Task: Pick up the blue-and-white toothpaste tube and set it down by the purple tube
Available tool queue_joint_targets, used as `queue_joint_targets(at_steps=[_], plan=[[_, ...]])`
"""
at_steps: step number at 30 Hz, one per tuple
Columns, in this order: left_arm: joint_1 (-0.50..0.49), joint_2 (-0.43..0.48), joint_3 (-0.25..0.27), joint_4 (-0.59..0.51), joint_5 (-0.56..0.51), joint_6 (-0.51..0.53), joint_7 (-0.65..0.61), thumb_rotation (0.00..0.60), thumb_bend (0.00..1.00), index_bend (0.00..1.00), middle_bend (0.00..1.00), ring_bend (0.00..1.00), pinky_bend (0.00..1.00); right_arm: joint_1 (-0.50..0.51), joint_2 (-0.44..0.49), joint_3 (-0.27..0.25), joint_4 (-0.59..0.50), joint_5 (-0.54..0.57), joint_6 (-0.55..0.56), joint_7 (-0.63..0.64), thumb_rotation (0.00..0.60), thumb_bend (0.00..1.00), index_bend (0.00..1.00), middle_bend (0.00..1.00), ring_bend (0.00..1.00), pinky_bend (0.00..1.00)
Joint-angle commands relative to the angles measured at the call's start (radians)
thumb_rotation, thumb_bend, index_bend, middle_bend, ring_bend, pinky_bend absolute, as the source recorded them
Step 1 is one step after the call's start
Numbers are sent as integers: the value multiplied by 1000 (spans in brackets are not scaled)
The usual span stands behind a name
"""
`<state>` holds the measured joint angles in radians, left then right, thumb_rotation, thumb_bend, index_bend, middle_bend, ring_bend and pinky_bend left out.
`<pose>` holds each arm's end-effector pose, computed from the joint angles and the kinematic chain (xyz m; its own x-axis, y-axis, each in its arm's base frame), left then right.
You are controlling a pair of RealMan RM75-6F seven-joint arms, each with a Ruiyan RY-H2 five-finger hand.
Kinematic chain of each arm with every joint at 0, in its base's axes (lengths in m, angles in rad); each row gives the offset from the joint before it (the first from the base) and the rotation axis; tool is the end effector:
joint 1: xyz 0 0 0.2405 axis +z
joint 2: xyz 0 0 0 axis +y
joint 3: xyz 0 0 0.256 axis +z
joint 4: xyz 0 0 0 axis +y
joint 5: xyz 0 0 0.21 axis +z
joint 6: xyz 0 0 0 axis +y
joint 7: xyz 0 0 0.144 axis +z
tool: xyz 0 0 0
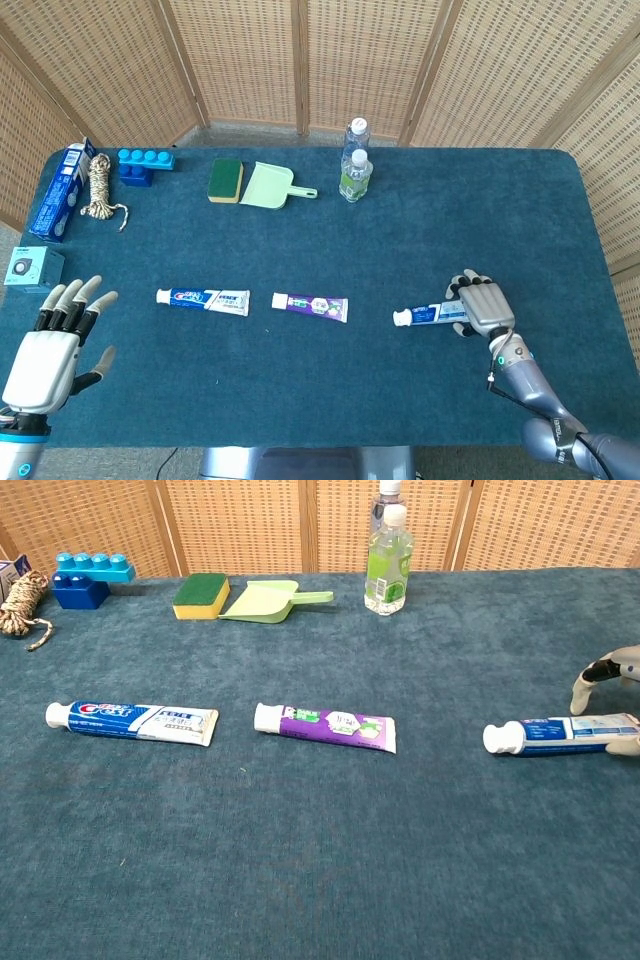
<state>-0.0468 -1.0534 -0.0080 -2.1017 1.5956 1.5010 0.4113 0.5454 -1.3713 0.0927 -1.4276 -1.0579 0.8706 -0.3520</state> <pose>-0.2084 0.1550 0.1482 0.3908 0.0278 0.9201 0.9173 -0.0946 -0.3868 -0.2797 -0.3131 0.0341 0.5450 -0.4033 0.7351 -0.8319 -0.1512 0.5339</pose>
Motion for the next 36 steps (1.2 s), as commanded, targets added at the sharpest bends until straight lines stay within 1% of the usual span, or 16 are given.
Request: queue_joint_targets(at_steps=[1, 6, 9, 12, 14, 17, 20, 23, 30, 36], plan=[[2, 1, 1, -2, 2, 4, 1, 600, 329, 162, 56, 0, 28, 3, -2, -1, 7, 0, -3, 6, 600, 282, 354, 224, 80, 197], [11, 6, 3, -7, 10, 21, 2, 600, 329, 161, 52, 0, 28, 12, -11, 3, 19, -8, -16, 35, 600, 290, 479, 237, 101, 214], [19, 10, 6, -7, 16, 35, 0, 600, 329, 160, 50, 0, 28, 23, -18, 5, 25, -6, -33, 45, 600, 308, 615, 299, 163, 261], [29, 15, 11, -7, 23, 50, -7, 600, 329, 157, 43, 0, 27, 31, -26, 10, 26, -12, -42, 63, 600, 349, 735, 404, 271, 353], [35, 21, 12, -6, 28, 59, -12, 600, 329, 155, 42, 0, 27, 32, -28, 14, 25, -26, -35, 81, 600, 386, 813, 494, 370, 448], [41, 27, 13, -4, 35, 72, -21, 600, 329, 154, 40, 0, 27, 27, -29, 20, 23, -58, -15, 123, 600, 438, 892, 601, 492, 580], [46, 30, 15, -2, 42, 78, -30, 600, 329, 153, 39, 0, 27, 23, -24, 21, 24, -86, -10, 164, 600, 471, 940, 655, 565, 692], [49, 30, 19, 0, 50, 80, -34, 600, 328, 150, 39, 0, 27, 21, -15, 19, 23, -105, -13, 199, 600, 489, 953, 678, 609, 757], [51, 29, 23, 2, 55, 75, -46, 600, 328, 144, 39, 0, 27, 9, 12, 18, 5, -161, -28, 351, 600, 508, 963, 720, 662, 805], [43, 33, 22, 0, 53, 57, -45, 600, 328, 145, 42, 0, 33, 0, 55, 24, -33, -200, -66, 546, 600, 512, 966, 727, 670, 816]])
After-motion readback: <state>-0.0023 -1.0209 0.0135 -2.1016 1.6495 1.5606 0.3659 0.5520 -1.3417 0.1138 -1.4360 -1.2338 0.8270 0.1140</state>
